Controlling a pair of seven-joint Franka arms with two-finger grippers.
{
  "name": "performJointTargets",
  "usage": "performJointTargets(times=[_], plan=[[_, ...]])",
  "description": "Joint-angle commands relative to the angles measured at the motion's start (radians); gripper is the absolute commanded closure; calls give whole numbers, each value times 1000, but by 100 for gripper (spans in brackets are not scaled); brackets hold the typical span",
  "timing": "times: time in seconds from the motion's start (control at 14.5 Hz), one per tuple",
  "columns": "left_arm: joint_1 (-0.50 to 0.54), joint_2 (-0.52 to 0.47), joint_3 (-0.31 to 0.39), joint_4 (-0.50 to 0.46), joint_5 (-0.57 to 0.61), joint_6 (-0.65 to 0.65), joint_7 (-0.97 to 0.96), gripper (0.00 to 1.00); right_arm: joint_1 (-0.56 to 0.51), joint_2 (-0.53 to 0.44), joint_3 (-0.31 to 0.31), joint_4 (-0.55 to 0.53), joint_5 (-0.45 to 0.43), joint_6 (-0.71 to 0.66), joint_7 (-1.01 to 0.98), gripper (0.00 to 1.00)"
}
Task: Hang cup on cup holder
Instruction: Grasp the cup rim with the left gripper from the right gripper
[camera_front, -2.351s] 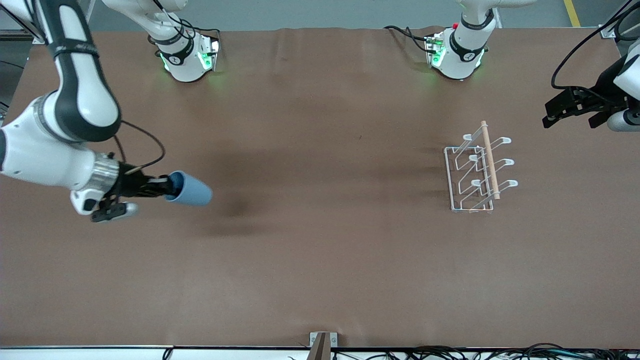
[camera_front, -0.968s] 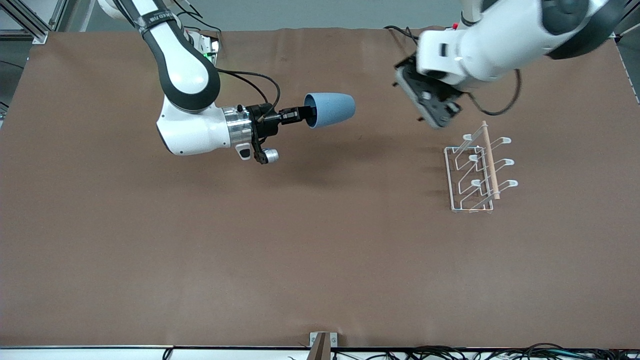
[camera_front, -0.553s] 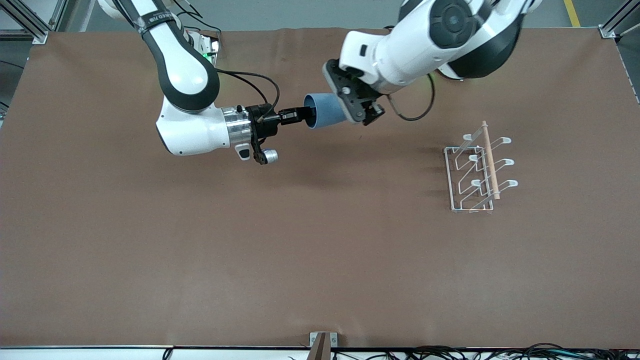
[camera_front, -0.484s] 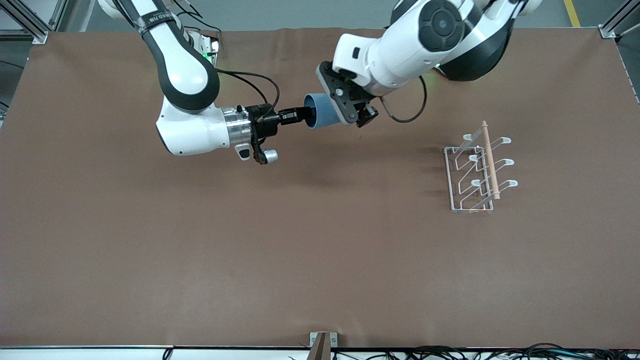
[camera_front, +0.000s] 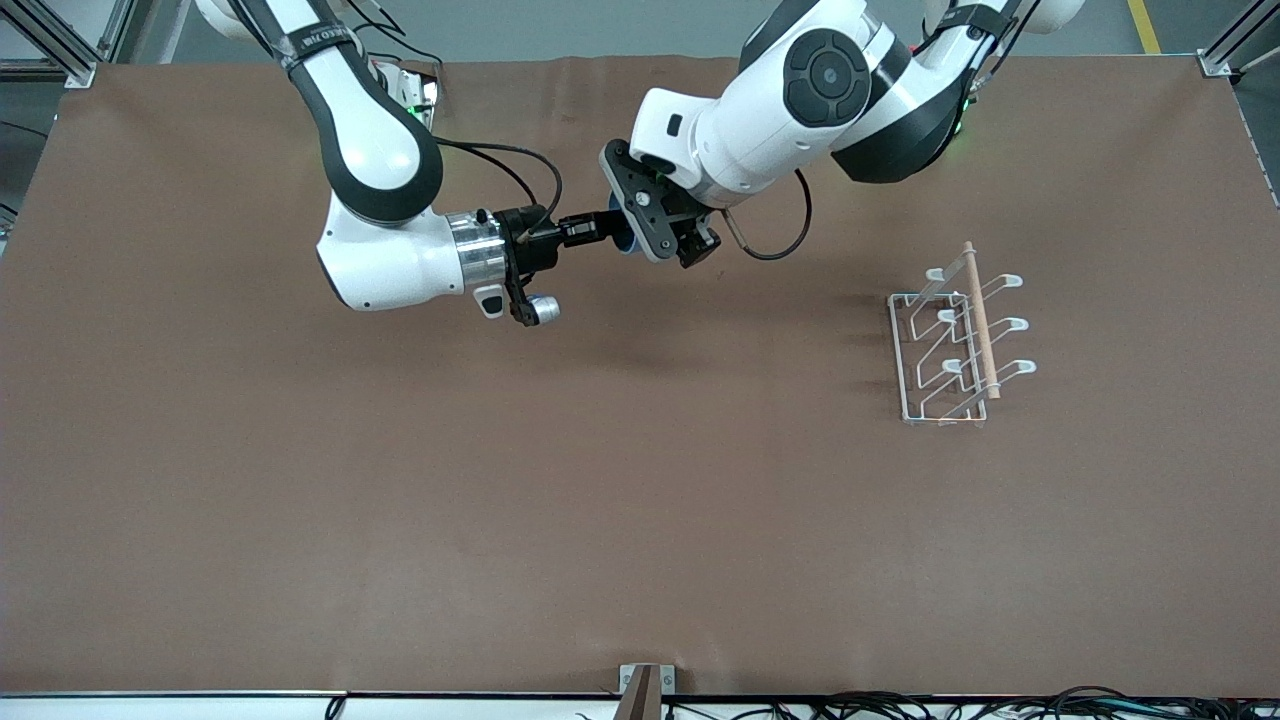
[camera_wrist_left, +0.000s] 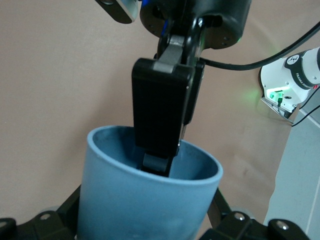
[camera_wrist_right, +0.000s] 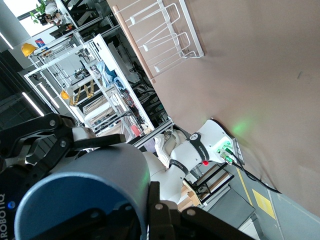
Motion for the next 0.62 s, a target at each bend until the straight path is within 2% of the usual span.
performJointTargets(times=[0.0,0.07,0.14,0.28,0.35,0.41,0.48,0.55], plan=[[-13,11,1,22,-1,6,15,15,14,-15,-6,-7,33,10,3,98],[-6,11,1,20,8,5,32,50,14,-15,-6,-7,33,10,5,98],[-8,9,1,23,17,2,48,61,14,-15,-5,-7,33,10,5,98],[-6,3,1,22,36,-9,51,62,14,-15,-6,-7,33,8,11,97],[-2,3,2,22,37,-29,55,70,14,-15,-6,-7,33,8,14,97],[-2,3,2,22,56,-46,61,72,14,-15,-5,-5,33,7,14,96],[-2,2,1,23,89,-49,72,75,12,-15,-5,-5,33,5,19,81],[3,2,1,22,108,-50,97,84,12,-16,-6,-7,33,8,26,3]])
